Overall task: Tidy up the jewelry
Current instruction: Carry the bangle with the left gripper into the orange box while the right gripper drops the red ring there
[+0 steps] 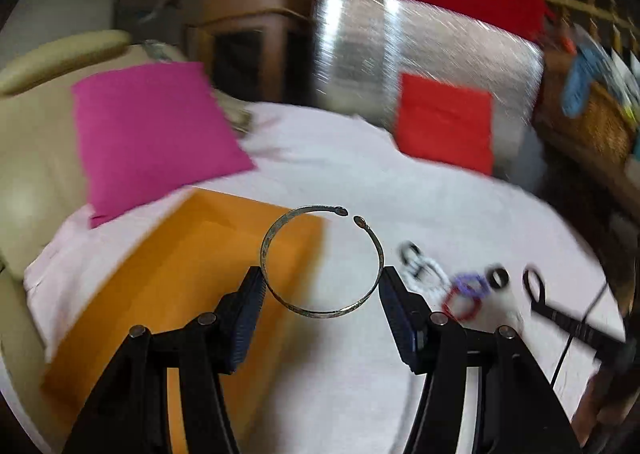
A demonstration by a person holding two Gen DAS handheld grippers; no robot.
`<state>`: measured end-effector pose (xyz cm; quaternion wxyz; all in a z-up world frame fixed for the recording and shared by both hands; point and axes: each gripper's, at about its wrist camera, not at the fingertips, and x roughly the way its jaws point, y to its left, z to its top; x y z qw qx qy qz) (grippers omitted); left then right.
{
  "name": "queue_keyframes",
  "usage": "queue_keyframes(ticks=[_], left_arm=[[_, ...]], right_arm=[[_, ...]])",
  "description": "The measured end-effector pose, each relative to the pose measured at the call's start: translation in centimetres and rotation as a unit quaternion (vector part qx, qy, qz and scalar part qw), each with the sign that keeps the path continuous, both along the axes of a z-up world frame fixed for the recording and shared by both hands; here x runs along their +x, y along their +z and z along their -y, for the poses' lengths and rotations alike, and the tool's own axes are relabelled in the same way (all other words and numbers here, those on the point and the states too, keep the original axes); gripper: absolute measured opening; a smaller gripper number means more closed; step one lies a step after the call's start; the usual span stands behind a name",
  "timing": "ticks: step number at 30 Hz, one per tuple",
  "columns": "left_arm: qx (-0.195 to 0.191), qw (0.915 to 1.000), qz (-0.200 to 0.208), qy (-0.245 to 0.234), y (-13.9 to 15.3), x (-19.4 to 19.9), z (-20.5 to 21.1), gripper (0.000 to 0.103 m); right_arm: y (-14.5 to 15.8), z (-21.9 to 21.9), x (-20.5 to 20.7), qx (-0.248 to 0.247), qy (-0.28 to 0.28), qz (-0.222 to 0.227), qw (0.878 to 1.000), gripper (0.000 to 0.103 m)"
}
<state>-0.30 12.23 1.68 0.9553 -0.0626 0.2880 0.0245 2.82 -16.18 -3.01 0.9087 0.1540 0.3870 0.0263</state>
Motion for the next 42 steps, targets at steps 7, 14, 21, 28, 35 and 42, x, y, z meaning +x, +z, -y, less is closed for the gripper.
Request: queue_keyframes(ticks=[7,14,21,28,35,42], left_arm=[[-0.025,0.9891,0.046,0.137,2.5,-3.4,-10.5,0.060],[-0.031,0.9743,-0.008,0.223,-0.4,-2.8,-17.2,0.060],[-0.072,0.9653,-0.100,0.230,-5.1,-0.5,-18.5,0.061],[-0.085,0.9552,-0.135,0.249,-6.5,-0.6,-19.3,0.061],[-0.047,0.9551,-0.111,0.271,-5.1,-1.0,-18.2,0.074],[0.011,0.9664,-0.052,0.252,-2.7,-1.0,-13.7,0.077]], right_arm=[[5.3,-11.0,0.2,-0.039,0.102,0.026,0.994,0.016],[8.0,-21.8,2.5,0.012,0.199,0.040,0.979,0.016],[2.9,-28.4,6.7,0.017,0.225,-0.030,0.974,0.016],[-0.5,-29.9,8.5,0.020,0.234,-0.079,0.969,0.020],[0.9,-29.0,8.0,0.028,0.228,-0.060,0.972,0.043],[4.9,-22.9,6.6,0.039,0.177,0.002,0.983,0.043]])
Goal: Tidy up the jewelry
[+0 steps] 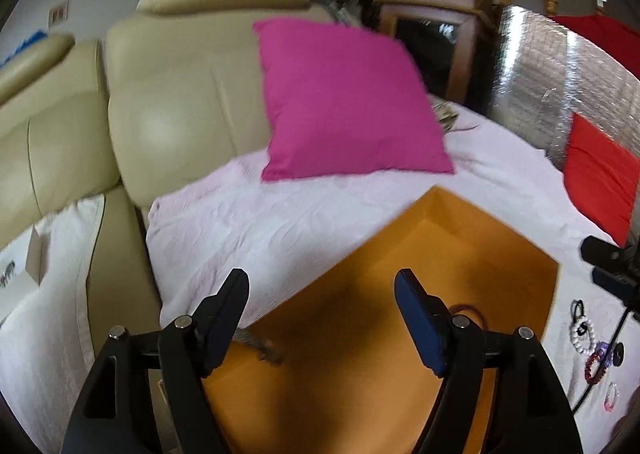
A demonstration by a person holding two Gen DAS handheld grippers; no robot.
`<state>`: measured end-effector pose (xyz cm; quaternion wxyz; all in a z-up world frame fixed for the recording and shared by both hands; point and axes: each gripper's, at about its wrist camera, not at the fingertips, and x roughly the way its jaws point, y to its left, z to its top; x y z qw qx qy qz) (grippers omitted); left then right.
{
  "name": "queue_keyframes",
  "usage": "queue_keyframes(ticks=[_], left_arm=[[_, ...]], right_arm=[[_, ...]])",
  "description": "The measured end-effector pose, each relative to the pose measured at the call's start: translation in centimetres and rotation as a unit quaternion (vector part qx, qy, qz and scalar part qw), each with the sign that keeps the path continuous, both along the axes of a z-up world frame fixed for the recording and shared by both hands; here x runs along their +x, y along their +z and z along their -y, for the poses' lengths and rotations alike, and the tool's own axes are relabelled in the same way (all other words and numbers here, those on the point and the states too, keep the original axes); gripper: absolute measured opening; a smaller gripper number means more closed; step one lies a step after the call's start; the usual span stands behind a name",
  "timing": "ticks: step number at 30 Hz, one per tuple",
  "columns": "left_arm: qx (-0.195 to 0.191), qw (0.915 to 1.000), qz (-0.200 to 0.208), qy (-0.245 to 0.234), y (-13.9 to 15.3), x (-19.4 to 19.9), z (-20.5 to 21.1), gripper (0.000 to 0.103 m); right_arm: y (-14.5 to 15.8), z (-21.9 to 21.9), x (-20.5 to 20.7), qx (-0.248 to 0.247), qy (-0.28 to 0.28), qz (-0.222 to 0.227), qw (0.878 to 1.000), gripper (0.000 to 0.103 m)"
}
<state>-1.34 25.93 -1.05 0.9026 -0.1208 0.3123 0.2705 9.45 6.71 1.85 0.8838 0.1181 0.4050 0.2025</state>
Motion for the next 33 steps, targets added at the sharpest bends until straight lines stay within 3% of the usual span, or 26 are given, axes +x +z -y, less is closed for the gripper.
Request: queue_keyframes(ticks=[5,9,11,14,19,21,23,28,33], left_arm=[[0.035,0.9978,0.044,-0.036,1.8,-0.3,4.5,0.081],[0.088,0.9893,0.073,-0.090,3.0,-0.5,9.6,0.088],[0.115,0.9825,0.081,-0.122,3.3,-0.6,12.1,0.089],[0.151,0.9672,0.087,-0.184,3.1,-0.8,16.5,0.100],[0.190,0.9310,0.056,-0.307,1.4,-0.5,23.8,0.100],[0.193,0.9190,0.044,-0.341,0.8,-0.2,25.7,0.100],[0.179,0.9126,0.038,-0.365,0.5,0.0,26.7,0.100],[0.143,0.9108,0.048,-0.384,0.4,0.3,27.5,0.100],[0.122,0.9165,0.056,-0.377,0.0,0.7,27.3,0.100]], right_arm=[[1.8,6.8,-1.4,-0.015,-0.069,0.024,0.997,0.043],[3.4,13.6,-3.3,-0.025,-0.140,0.038,0.989,0.043],[4.2,17.3,-4.7,-0.034,-0.181,0.044,0.982,0.050],[4.4,22.8,-6.7,-0.045,-0.243,0.039,0.968,0.057],[3.3,30.0,-9.4,-0.065,-0.321,0.018,0.945,0.057],[2.4,32.6,-10.4,-0.066,-0.351,0.005,0.934,0.057],[1.6,34.3,-11.0,-0.065,-0.373,-0.005,0.926,0.057],[0.3,36.8,-11.2,-0.059,-0.396,-0.017,0.916,0.057],[-0.7,37.0,-10.5,-0.049,-0.384,-0.007,0.922,0.057]])
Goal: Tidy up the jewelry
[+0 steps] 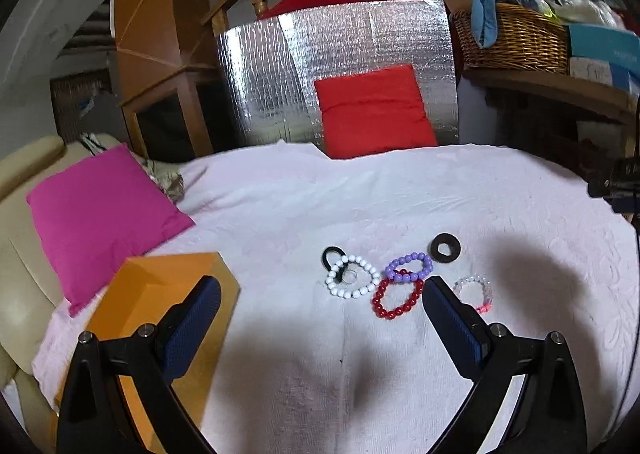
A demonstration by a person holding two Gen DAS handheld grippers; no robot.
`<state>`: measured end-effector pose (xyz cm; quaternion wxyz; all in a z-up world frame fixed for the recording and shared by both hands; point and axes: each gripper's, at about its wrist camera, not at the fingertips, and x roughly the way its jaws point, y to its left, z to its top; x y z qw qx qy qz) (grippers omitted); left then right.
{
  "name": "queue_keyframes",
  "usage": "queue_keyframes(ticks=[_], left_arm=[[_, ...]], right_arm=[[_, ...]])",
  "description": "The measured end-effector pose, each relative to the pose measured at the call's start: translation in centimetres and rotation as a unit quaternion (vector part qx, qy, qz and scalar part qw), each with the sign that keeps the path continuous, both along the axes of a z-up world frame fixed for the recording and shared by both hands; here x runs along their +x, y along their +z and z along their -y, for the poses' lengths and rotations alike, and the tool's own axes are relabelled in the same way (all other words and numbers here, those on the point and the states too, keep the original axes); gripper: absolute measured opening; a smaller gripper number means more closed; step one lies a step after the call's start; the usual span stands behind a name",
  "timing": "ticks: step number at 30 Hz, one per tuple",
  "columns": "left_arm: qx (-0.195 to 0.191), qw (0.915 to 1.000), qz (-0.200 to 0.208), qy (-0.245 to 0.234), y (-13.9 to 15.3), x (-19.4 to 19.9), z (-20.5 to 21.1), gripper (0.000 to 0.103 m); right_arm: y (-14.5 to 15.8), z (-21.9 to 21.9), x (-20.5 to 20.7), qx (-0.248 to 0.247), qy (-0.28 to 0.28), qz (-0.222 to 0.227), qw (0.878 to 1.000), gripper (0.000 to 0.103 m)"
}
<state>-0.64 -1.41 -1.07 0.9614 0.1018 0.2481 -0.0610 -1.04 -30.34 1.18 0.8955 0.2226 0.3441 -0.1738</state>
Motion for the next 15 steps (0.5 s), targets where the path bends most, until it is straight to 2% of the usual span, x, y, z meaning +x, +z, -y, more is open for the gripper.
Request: queue_keyframes(ticks=[5,10,12,15], left_arm=[[-0.015,0.9993,-0.032,0.015,-1.1,1.5,-1.0,0.100],[-0.032,0.9986,-0.035,0.024,-2.0,2.7,-2.2,0.100],[-0.050,0.9975,-0.046,0.020,-2.4,3.2,-2.9,0.100],[-0.071,0.9955,-0.062,0.008,-3.2,3.8,-3.6,0.100]], right_arm=[[-1.2,-0.3,1.2,0.015,0.020,0.019,1.000,0.057],[-2.1,-0.6,2.2,0.050,0.046,0.048,0.997,0.057],[-2.6,-0.8,2.3,0.058,0.061,0.057,0.995,0.057],[-4.1,-1.1,2.7,0.068,0.098,0.048,0.992,0.057]])
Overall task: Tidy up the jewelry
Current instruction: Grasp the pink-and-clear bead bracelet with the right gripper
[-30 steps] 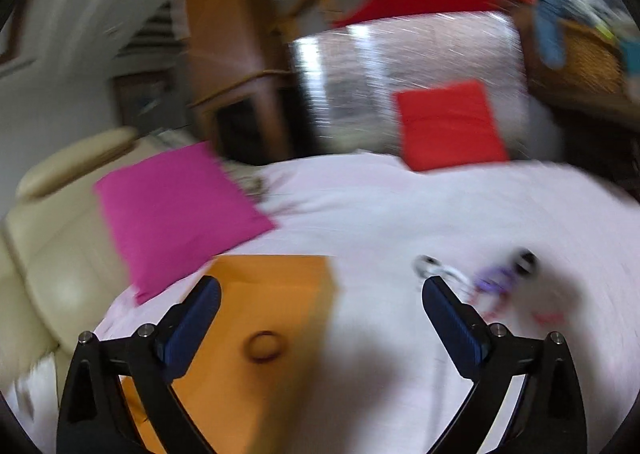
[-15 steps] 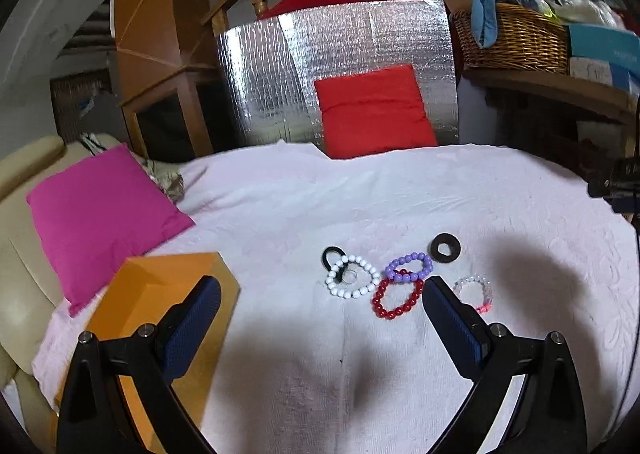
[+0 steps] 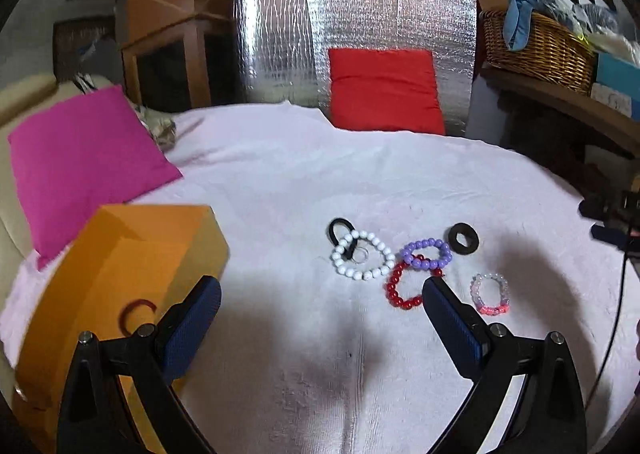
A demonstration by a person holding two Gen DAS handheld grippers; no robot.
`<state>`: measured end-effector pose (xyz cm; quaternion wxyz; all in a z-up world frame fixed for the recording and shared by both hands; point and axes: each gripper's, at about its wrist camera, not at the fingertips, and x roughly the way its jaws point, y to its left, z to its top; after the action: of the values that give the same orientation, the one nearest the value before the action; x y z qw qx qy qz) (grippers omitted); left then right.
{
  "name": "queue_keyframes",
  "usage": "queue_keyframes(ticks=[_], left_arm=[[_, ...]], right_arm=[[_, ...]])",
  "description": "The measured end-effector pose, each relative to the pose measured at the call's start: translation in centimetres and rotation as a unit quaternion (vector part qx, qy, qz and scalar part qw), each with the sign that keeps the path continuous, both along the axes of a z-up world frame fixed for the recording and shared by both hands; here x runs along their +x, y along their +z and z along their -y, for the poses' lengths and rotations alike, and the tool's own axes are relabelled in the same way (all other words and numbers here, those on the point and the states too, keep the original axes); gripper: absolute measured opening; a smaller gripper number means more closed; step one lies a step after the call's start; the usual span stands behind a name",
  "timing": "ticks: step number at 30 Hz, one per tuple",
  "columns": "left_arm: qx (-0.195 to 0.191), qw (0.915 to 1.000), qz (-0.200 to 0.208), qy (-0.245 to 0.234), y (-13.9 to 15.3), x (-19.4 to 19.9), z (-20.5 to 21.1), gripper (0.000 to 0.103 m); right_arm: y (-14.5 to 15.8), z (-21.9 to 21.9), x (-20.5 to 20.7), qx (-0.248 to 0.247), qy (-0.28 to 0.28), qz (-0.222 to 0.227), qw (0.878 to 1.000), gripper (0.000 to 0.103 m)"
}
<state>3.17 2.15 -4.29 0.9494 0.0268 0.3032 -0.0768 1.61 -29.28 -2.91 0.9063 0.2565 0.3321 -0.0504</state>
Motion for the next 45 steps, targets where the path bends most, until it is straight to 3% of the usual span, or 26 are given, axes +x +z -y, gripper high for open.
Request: queue_keyframes(ticks=[3,7,11,17,20,24,27,29,30,35,45], left_arm=[[-0.007,0.9999,-0.001,-0.014,-0.6,0.3,-0.1,0.100],[0.024,0.9995,-0.013,-0.019,-1.7,0.8,1.1,0.100],[0.053,0.9983,-0.018,-0.012,-2.2,1.2,2.5,0.100],[0.037,0.9972,-0.065,0.001,-3.3,2.5,2.4,0.100],[0.017,0.9963,-0.084,0.009,-3.6,3.0,1.8,0.100],[0.025,0.9958,-0.085,0.022,-3.9,3.3,1.6,0.100],[0.038,0.9959,-0.079,0.024,-3.8,3.2,1.9,0.100],[0.047,0.9958,-0.075,0.025,-3.7,3.2,2.1,0.100],[0.052,0.9956,-0.074,0.026,-3.7,3.2,2.2,0.100],[0.071,0.9949,-0.066,0.029,-3.6,3.2,2.8,0.100],[0.082,0.9951,-0.053,0.017,-3.3,3.4,4.8,0.100]], right_arm=[[-0.7,0.0,1.0,0.034,0.036,-0.014,0.999,0.057],[-0.7,-1.0,1.3,0.022,0.077,-0.006,0.997,0.057],[-2.0,-2.0,1.9,0.033,0.104,-0.028,0.994,0.055],[-4.5,-4.7,3.4,0.037,0.137,-0.075,0.987,0.053],[-5.8,-5.7,4.2,0.034,0.133,-0.100,0.985,0.049],[-7.2,-7.1,5.1,0.012,0.133,-0.125,0.983,0.042],[-7.5,-8.1,5.1,-0.029,0.129,-0.123,0.984,0.031],[-7.6,-8.3,5.1,-0.046,0.126,-0.125,0.983,0.011],[-7.7,-8.5,4.9,-0.059,0.123,-0.124,0.983,0.009],[-7.4,-8.4,4.2,-0.085,0.124,-0.113,0.982,0.009],[-6.0,-5.5,3.2,-0.069,0.098,-0.102,0.988,0.009]])
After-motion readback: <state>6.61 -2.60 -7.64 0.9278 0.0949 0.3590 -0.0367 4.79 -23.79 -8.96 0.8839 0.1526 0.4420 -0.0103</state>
